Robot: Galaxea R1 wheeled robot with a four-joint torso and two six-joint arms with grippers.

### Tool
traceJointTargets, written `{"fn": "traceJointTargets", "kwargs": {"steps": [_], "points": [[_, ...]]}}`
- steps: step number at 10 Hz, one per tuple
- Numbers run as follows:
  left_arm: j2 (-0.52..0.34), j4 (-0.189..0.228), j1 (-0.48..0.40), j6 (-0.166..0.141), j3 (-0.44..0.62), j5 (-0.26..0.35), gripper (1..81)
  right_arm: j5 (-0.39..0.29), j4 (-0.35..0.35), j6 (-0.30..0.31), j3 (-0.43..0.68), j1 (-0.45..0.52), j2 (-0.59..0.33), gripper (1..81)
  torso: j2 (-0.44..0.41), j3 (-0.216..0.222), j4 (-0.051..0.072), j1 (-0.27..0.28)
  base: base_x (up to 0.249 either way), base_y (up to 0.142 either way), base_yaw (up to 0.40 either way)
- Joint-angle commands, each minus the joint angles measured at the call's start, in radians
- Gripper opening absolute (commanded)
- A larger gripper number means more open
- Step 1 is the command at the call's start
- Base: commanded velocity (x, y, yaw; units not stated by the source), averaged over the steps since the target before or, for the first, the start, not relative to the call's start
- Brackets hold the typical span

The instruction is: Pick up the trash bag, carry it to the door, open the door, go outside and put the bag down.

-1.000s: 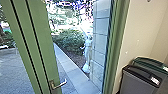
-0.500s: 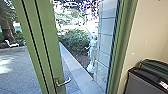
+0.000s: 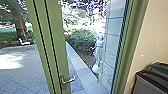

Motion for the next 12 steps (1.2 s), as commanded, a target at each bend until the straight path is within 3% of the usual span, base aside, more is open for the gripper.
{"fn": "traceJointTargets", "kwargs": {"steps": [1, 12], "points": [[-0.012, 0.009, -0.049, 0.011, 0.004, 0.059, 1.0, -0.048, -0.009, -0.002, 0.005, 0.034, -0.003, 81.1, 0.000, 0.000, 0.000, 0.000, 0.000, 0.000, 0.181], [-0.012, 0.014, -0.047, 0.009, 0.001, 0.060, 1.0, -0.048, -0.014, -0.002, 0.004, 0.031, -0.002, 81.1, 0.000, 0.000, 0.000, 0.000, 0.000, 0.000, 0.204]]}}
